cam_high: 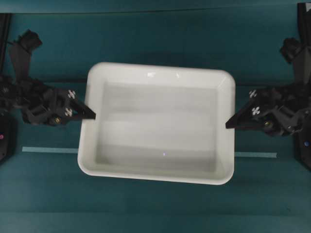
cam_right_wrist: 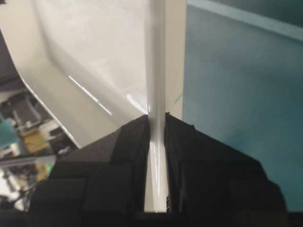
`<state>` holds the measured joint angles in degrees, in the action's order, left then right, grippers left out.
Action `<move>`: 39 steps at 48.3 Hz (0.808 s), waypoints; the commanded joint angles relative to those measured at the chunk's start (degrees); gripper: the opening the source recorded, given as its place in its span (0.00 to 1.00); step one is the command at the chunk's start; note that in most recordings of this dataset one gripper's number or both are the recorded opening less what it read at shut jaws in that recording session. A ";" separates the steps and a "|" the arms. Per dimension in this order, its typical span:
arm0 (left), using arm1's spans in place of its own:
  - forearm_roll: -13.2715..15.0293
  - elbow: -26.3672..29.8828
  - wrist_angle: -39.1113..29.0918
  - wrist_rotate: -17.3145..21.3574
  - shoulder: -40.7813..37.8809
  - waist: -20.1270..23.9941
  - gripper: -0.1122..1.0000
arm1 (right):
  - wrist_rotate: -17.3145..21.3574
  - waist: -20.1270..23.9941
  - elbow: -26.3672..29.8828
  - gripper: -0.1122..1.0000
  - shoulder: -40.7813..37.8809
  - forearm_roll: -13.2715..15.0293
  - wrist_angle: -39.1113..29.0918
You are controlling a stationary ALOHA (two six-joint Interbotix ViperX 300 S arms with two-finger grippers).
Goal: Lift the white case with both hands.
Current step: 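Lower the held tray back down onto the table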
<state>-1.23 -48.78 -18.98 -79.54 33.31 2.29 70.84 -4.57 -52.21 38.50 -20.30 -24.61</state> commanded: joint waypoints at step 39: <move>-0.26 -8.00 5.45 0.09 -12.22 0.53 0.16 | -4.31 -1.23 -9.84 0.20 -14.15 0.09 11.34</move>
<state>-1.23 -55.81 -13.10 -79.54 23.20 2.72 67.24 -5.63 -60.82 27.33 -20.30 -13.10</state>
